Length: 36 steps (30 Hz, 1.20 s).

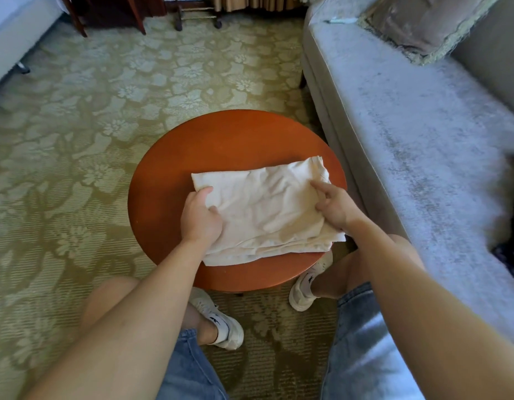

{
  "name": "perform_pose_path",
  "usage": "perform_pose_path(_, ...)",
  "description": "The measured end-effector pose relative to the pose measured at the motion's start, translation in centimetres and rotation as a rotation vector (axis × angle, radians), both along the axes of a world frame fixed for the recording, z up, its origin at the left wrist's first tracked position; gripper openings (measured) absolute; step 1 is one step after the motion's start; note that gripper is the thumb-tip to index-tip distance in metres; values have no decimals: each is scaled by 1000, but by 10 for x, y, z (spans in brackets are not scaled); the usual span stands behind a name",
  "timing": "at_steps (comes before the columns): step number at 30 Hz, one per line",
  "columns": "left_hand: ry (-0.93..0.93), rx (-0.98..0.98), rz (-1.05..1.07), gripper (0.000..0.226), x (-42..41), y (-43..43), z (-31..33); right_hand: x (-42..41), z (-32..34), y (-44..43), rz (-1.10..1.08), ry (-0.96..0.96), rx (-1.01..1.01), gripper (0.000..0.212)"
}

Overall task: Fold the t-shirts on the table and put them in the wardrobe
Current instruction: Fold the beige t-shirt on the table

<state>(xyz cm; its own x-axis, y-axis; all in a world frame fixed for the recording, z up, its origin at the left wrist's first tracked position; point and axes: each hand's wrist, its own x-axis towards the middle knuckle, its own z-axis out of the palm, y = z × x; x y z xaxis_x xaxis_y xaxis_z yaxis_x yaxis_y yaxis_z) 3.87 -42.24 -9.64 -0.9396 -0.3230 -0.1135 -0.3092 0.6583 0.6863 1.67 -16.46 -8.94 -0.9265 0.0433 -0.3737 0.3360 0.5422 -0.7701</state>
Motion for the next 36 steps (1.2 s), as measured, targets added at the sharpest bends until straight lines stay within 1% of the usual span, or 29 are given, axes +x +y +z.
perform_pose_path(2, 3, -2, -14, 46, 5, -1, 10, 9, 6, 0, 1, 17, 18, 72)
perform_pose_path(4, 10, 12, -36, 48, 8, -1, 22, 20, 14, 3, -17, 61, 20, 75)
perform_pose_path(7, 51, 56, -76, 49, 13, 9, 45, 39, 31, 19, -68, 155, -31, 73)
perform_pose_path(11, 148, 94, -156, 50, 18, 37, 79, 65, 53, 52, -181, 255, -1, 72)
perform_pose_path(13, 186, 117, -228, 52, 23, 56, 94, 83, 65, 70, -269, 297, -17, 72)
perform_pose_path(17, 192, 143, -377, 62, 34, 97, 116, 128, 87, 109, -433, 378, -60, 66)
perform_pose_path(21, 197, 126, -540, 69, 46, 144, 129, 175, 105, 147, -544, 437, -16, 64)
perform_pose_path(24, 195, 140, -637, 71, 56, 181, 136, 212, 115, 176, -643, 447, 8, 67)
perform_pose_path(28, 175, 215, -820, 70, 82, 248, 146, 283, 132, 218, -822, 450, 77, 66)
perform_pose_path(32, 104, 287, -994, 72, 123, 318, 143, 367, 139, 249, -983, 420, 159, 65)
perform_pose_path(36, 11, 293, -1154, 72, 181, 376, 128, 447, 138, 268, -1133, 381, 185, 65)
